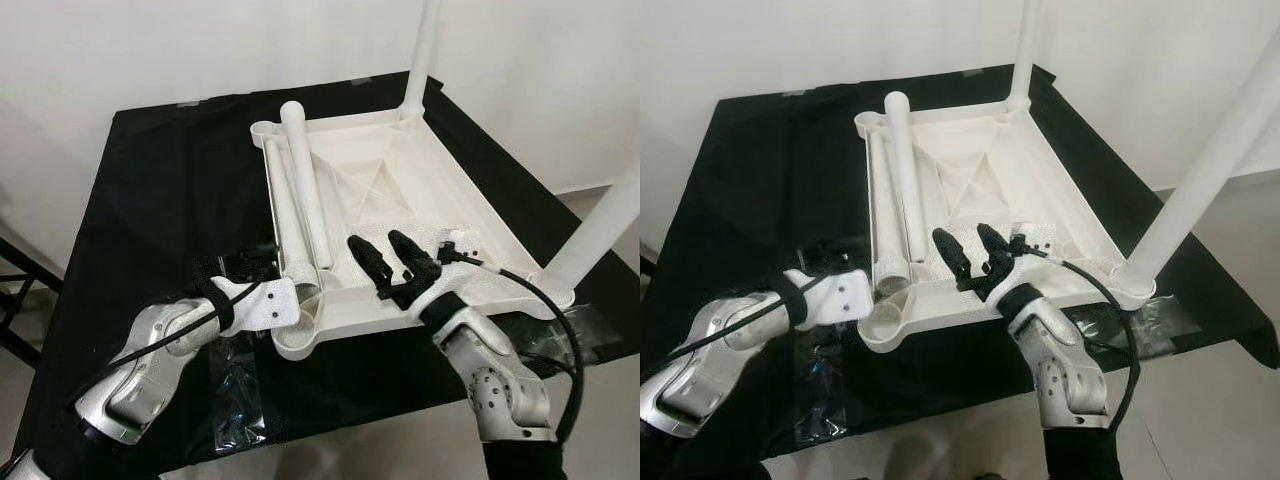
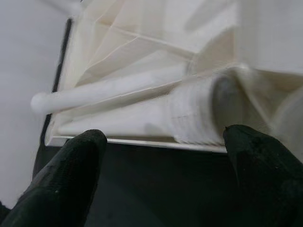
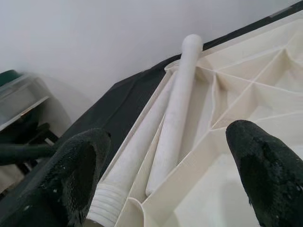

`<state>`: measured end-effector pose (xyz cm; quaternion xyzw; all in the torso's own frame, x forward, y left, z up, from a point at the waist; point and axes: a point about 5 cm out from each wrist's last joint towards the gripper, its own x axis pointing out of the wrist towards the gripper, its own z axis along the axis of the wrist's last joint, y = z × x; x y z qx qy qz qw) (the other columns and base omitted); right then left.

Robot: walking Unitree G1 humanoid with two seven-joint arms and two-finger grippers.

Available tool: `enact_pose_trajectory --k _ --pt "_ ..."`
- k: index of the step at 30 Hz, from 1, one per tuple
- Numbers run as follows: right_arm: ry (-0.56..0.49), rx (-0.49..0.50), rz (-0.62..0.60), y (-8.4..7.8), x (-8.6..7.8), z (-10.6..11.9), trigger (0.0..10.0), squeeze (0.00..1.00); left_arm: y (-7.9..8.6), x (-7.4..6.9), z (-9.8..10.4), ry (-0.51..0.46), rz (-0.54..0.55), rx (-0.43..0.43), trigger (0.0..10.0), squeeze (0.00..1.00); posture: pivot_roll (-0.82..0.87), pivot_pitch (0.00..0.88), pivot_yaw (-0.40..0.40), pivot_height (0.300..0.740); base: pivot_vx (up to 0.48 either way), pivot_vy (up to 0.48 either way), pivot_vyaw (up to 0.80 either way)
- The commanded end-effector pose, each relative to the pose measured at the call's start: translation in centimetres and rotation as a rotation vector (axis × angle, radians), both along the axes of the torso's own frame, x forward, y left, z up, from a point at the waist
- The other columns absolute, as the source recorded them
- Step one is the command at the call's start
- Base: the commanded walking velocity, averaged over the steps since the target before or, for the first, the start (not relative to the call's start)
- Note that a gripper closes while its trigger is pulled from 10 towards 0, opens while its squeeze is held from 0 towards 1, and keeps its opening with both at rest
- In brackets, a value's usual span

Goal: Building children table

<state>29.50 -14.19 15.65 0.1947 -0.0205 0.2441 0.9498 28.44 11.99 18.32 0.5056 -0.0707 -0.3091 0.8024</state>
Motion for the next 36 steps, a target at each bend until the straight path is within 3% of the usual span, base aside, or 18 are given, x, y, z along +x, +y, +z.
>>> enact_pose_trajectory --k 1,21,36 --pt "0.010 0.015 -0.019 -0.4 -0.1 -0.2 10.0 0.00 0.3 0.4 0.4 -0.026 0.033 0.000 10.0 0.00 0.06 0.080 0.017 0.740 0.000 0.000 0.00" --pt "0.021 0.040 -0.030 -0.4 0.0 -0.3 10.0 0.00 -0.7 1.9 -1.9 0.039 -0.038 0.095 10.0 0.00 0.04 0.085 0.028 0.740 0.000 0.000 0.00" --pt "0.026 0.050 -0.025 -0.3 0.0 -0.3 10.0 0.00 -1.3 1.2 -1.5 0.133 -0.155 0.033 10.0 0.00 0.04 0.088 0.029 0.740 0.000 0.000 0.00"
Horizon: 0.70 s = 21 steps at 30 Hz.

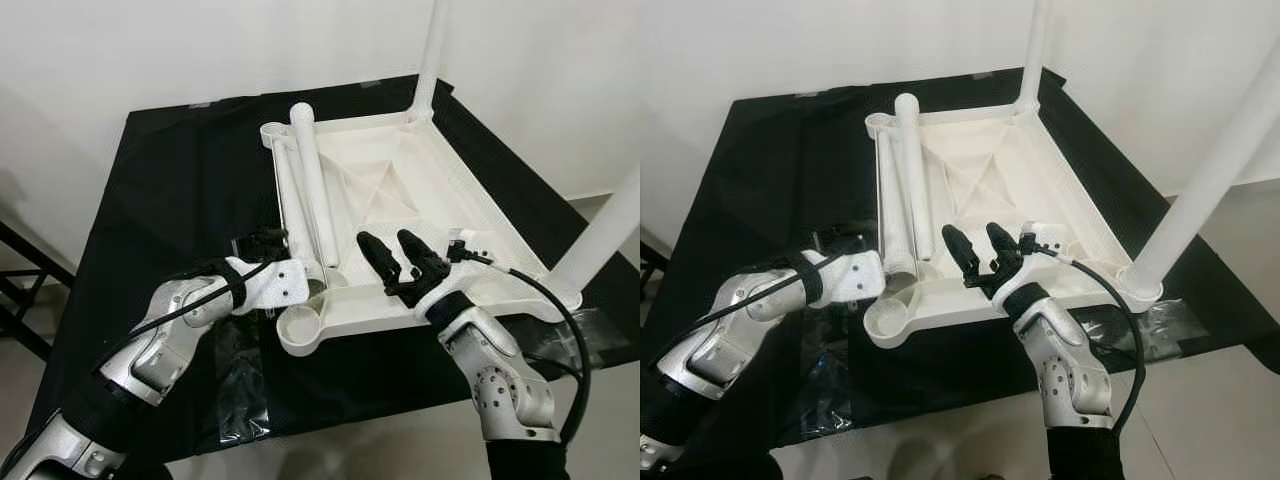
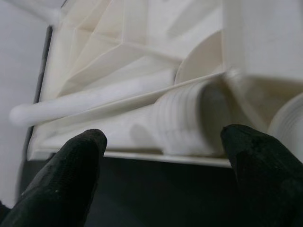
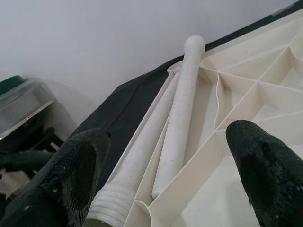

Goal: Building children table

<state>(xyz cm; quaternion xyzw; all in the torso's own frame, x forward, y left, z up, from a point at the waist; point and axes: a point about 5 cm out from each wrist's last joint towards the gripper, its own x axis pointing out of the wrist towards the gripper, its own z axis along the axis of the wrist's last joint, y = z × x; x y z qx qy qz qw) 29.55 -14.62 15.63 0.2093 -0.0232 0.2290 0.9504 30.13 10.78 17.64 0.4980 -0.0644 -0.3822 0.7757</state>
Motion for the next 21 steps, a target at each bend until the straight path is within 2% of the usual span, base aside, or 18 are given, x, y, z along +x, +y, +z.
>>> enact_pose_trajectory --k 1,8,12,17,21 --pt "0.018 0.020 0.005 0.1 0.0 -0.3 10.0 0.00 -0.2 -0.5 -0.7 0.048 -0.030 -0.007 10.0 0.00 0.04 0.088 0.029 0.740 0.000 0.000 0.00" --pt "0.020 0.020 0.006 0.1 0.0 -0.3 10.0 0.00 -0.6 -0.3 -0.7 0.039 -0.035 -0.021 10.0 0.00 0.04 0.086 0.029 0.740 0.000 0.000 0.00" --pt "0.020 0.018 0.006 0.1 0.0 -0.3 10.0 0.00 -1.0 0.6 -0.7 -0.018 0.013 -0.010 10.0 0.00 0.03 0.087 0.030 0.740 0.000 0.000 0.00" --pt "0.020 0.018 0.007 0.2 0.0 -0.3 10.0 0.00 -1.0 1.4 -0.9 -0.028 0.063 0.003 10.0 0.00 0.03 0.088 0.031 0.740 0.000 0.000 0.00" --pt "0.021 0.019 0.006 0.2 0.0 -0.3 10.0 0.00 -0.9 2.6 -1.4 -0.060 0.139 0.052 10.0 0.00 0.03 0.091 0.033 0.740 0.000 0.000 0.00"
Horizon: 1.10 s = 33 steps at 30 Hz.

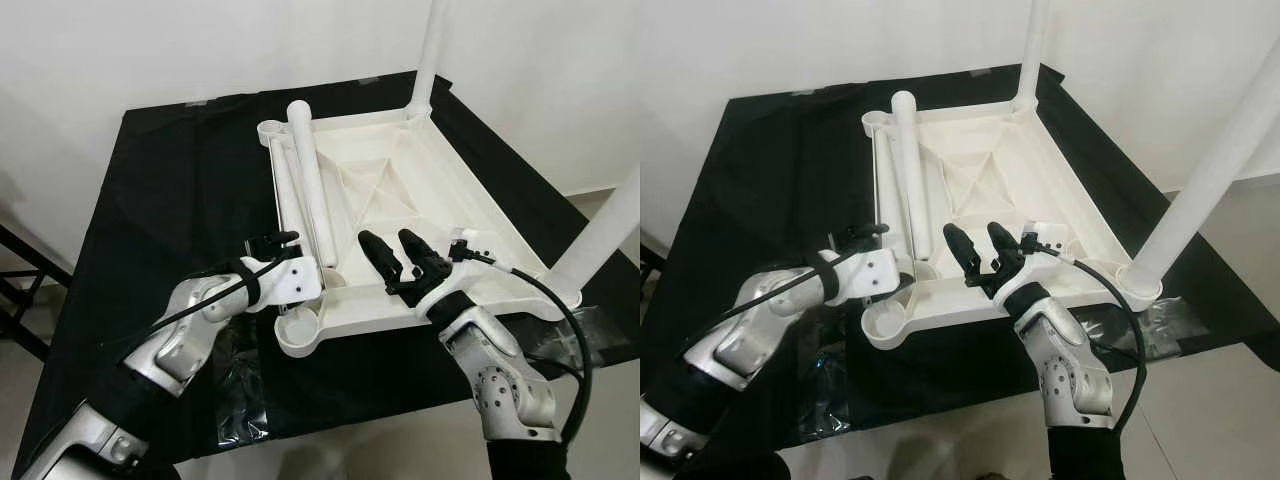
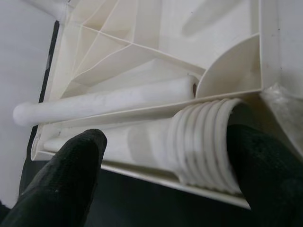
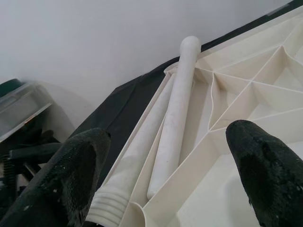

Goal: Building children table

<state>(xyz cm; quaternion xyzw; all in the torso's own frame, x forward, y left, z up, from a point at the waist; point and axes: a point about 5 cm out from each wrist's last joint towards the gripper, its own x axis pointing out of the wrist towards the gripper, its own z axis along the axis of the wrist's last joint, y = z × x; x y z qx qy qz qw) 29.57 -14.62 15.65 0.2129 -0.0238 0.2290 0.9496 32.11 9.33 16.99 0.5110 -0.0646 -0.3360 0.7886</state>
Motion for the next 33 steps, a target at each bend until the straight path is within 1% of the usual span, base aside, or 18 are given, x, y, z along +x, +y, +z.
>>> enact_pose_trajectory --k 1,4,6,7,8,9,10,16,17,20,22,23,24,28,30,31,32,33 --pt "0.020 0.012 0.006 0.2 0.0 -0.3 10.0 0.00 0.5 0.6 -0.8 -0.003 0.057 0.050 10.0 0.00 0.03 0.091 0.033 0.740 0.000 0.000 0.00" --pt "0.020 0.012 0.005 0.2 0.0 -0.3 10.0 0.00 0.7 1.3 -0.9 -0.015 0.117 0.045 10.0 0.00 0.03 0.091 0.035 0.740 0.000 0.000 0.00" --pt "0.020 0.012 0.005 0.2 0.0 -0.3 10.0 0.00 0.7 1.3 -0.9 -0.015 0.117 0.045 10.0 0.00 0.03 0.091 0.035 0.740 0.000 0.000 0.00" --pt "0.020 0.011 0.004 0.2 0.0 -0.3 10.0 0.00 0.9 1.8 -1.0 -0.036 0.173 0.049 10.0 0.00 0.03 0.091 0.036 0.740 0.000 0.000 0.00" --pt "0.020 0.010 0.004 0.3 0.0 -0.3 10.0 0.00 1.0 2.0 -1.1 -0.043 0.192 0.051 10.0 0.00 0.03 0.091 0.036 0.740 0.000 0.000 0.00" --pt "0.020 0.009 0.003 0.3 0.0 -0.3 10.0 0.00 1.2 2.2 -0.9 -0.060 0.219 0.049 4.2 0.00 0.03 0.091 0.036 0.740 0.000 0.000 0.00" --pt "0.019 0.009 0.003 0.3 0.0 -0.3 10.0 0.00 1.4 2.3 -0.8 -0.075 0.245 0.042 0.0 0.00 0.03 0.091 0.036 0.740 0.000 0.000 0.00" --pt "0.019 0.006 0.002 0.3 0.0 -0.3 10.0 0.00 2.4 2.9 0.8 -0.161 0.340 -0.016 0.0 0.00 0.02 0.090 0.035 0.740 0.000 0.000 0.00" --pt "0.019 0.006 0.002 0.3 0.0 -0.3 10.0 0.00 2.4 2.9 0.8 -0.161 0.340 -0.016 0.0 0.00 0.02 0.090 0.035 0.740 0.000 0.000 0.00" --pt "0.020 0.005 0.001 0.2 0.0 -0.3 10.0 0.00 3.5 3.2 1.9 -0.215 0.398 -0.042 0.0 0.00 0.02 0.088 0.032 0.740 0.000 0.000 0.00" --pt "0.020 0.005 0.001 0.2 0.0 -0.3 10.0 0.00 3.8 3.2 2.0 -0.226 0.409 -0.044 0.0 0.00 0.02 0.088 0.032 0.740 0.000 0.000 0.00" --pt "0.019 0.004 0.001 0.2 0.0 -0.3 10.0 0.00 4.6 3.1 2.7 -0.258 0.439 -0.062 0.0 0.00 0.02 0.088 0.032 0.740 0.000 0.000 0.00" --pt "0.019 0.004 0.001 0.2 0.0 -0.3 10.0 0.00 4.6 3.1 2.7 -0.258 0.439 -0.062 0.0 0.00 0.02 0.088 0.032 0.740 0.000 0.000 0.00" --pt "0.018 -0.003 0.002 0.2 0.1 -0.4 10.0 0.00 5.8 2.9 3.8 -0.310 0.475 -0.099 0.0 0.00 0.02 0.080 0.026 0.740 0.000 0.000 0.00" --pt "0.015 -0.010 0.005 0.3 0.1 -0.4 10.0 0.00 6.7 2.7 4.9 -0.345 0.502 -0.148 0.0 0.00 0.02 0.077 0.022 0.740 0.000 0.000 0.00" --pt "0.011 -0.008 0.016 0.3 0.0 -0.3 10.0 0.00 7.3 2.5 5.8 -0.355 0.509 -0.211 0.0 0.00 0.02 0.075 0.018 0.740 0.000 0.000 0.00" --pt "-0.003 0.002 0.032 0.4 0.0 0.0 10.0 0.00 8.2 2.4 6.7 -0.351 0.534 -0.319 0.0 0.00 0.03 0.071 0.015 0.740 0.000 0.000 0.00" --pt "-0.003 0.002 0.032 0.4 0.0 0.0 10.0 0.00 8.2 2.4 6.7 -0.351 0.534 -0.319 0.0 0.00 0.03 0.071 0.015 0.740 0.000 0.000 0.00"
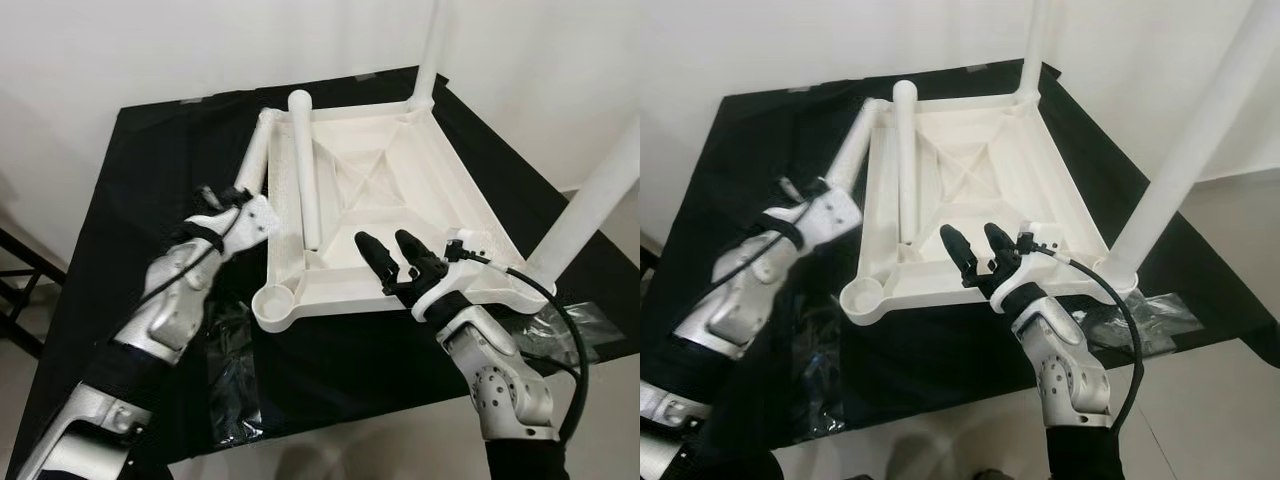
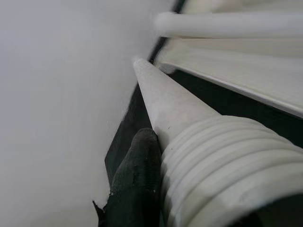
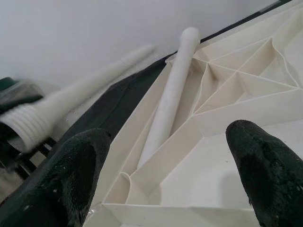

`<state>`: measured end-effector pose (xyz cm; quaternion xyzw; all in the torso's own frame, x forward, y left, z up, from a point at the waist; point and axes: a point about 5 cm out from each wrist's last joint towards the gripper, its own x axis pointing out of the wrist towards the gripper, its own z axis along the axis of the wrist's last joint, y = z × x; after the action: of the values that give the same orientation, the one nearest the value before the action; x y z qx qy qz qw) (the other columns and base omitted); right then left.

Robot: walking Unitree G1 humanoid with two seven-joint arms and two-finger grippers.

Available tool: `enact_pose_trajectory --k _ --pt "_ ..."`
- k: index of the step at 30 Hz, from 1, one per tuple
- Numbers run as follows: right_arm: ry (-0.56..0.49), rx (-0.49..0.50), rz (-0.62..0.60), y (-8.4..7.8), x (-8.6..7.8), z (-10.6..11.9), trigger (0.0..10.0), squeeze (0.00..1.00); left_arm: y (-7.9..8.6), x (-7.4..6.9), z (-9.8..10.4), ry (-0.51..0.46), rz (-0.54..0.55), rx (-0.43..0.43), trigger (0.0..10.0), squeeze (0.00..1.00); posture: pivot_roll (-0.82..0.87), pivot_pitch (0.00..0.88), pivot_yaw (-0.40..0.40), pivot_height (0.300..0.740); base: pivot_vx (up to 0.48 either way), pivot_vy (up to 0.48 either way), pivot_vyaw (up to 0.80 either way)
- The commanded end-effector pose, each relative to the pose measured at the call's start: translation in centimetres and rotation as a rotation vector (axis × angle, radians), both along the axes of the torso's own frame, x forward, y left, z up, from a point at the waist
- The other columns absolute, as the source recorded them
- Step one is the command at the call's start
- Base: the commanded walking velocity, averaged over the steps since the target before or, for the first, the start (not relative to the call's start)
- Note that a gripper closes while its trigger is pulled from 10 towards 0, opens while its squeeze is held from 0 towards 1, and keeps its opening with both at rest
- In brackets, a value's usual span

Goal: Building children table

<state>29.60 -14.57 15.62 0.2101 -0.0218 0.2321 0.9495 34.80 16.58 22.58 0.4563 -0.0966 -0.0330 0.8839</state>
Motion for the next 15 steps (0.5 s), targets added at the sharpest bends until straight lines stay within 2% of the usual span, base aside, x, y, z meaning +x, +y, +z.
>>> enact_pose_trajectory --k 1,2,3,4,6,7,8,9,10,11,12,14,15 --pt "-0.004 0.009 0.026 0.4 0.0 0.0 10.0 0.00 1.0 -0.3 1.2 -0.049 0.018 -0.062 0.0 0.00 0.03 0.071 0.015 0.740 0.000 0.000 0.00" --pt "-0.014 0.017 0.037 0.4 -0.1 0.3 10.0 0.00 1.6 -0.5 1.8 -0.065 0.024 -0.135 0.0 0.00 0.03 0.070 0.014 0.740 0.000 0.000 0.00" --pt "-0.014 0.017 0.037 0.4 -0.1 0.3 10.0 0.00 1.6 -0.5 1.8 -0.065 0.024 -0.135 0.0 0.00 0.03 0.070 0.014 0.740 0.000 0.000 0.00" --pt "-0.032 0.103 0.064 0.4 -0.1 1.1 10.0 0.00 2.3 -0.7 3.0 -0.101 -0.020 -0.267 0.0 0.00 0.03 0.067 0.011 0.740 0.000 0.000 0.00" --pt "-0.094 0.338 0.191 0.9 -0.2 3.7 10.0 0.00 3.7 -1.7 5.3 -0.179 -0.191 -0.651 0.0 0.00 0.03 0.060 0.002 0.740 0.000 0.000 0.00" --pt "-0.120 0.407 0.247 1.1 -0.3 4.7 10.0 0.00 4.2 -2.1 6.0 -0.217 -0.259 -0.774 0.0 0.00 0.04 0.059 0.001 0.740 0.000 0.000 0.00" --pt "-0.120 0.407 0.247 1.1 -0.3 4.7 10.0 0.00 4.2 -2.1 6.0 -0.217 -0.259 -0.774 0.0 0.00 0.04 0.059 0.001 0.740 0.000 0.000 0.00" --pt "-0.157 0.464 0.329 1.5 -0.3 5.9 10.0 0.00 4.6 -2.8 6.9 -0.256 -0.346 -0.925 0.0 0.00 0.04 0.054 -0.008 0.740 0.000 0.000 0.00" --pt "-0.173 0.481 0.362 1.8 -0.3 6.4 10.0 0.00 4.7 -3.0 7.2 -0.270 -0.380 -0.980 0.0 0.00 0.04 0.054 -0.008 0.740 0.000 0.000 0.00" --pt "-0.173 0.481 0.362 1.8 -0.3 6.4 10.0 0.00 4.7 -3.0 7.2 -0.270 -0.380 -0.980 0.0 0.00 0.04 0.054 -0.008 0.740 0.000 0.000 0.00" --pt "-0.212 0.551 0.446 2.4 -0.3 7.8 10.0 0.00 4.9 -3.6 7.3 -0.286 -0.473 -1.109 0.0 0.00 0.05 0.050 -0.016 0.740 0.000 0.000 0.00" --pt "-0.258 0.642 0.561 3.3 -0.2 9.4 10.0 0.00 5.0 -4.5 7.3 -0.299 -0.624 -1.305 0.0 0.00 0.05 0.046 -0.025 0.740 0.000 0.000 0.00" --pt "-0.268 0.668 0.596 3.6 -0.2 9.9 10.0 0.00 5.0 -4.8 7.2 -0.301 -0.681 -1.375 0.0 0.00 0.05 0.046 -0.025 0.740 0.000 0.000 0.00"
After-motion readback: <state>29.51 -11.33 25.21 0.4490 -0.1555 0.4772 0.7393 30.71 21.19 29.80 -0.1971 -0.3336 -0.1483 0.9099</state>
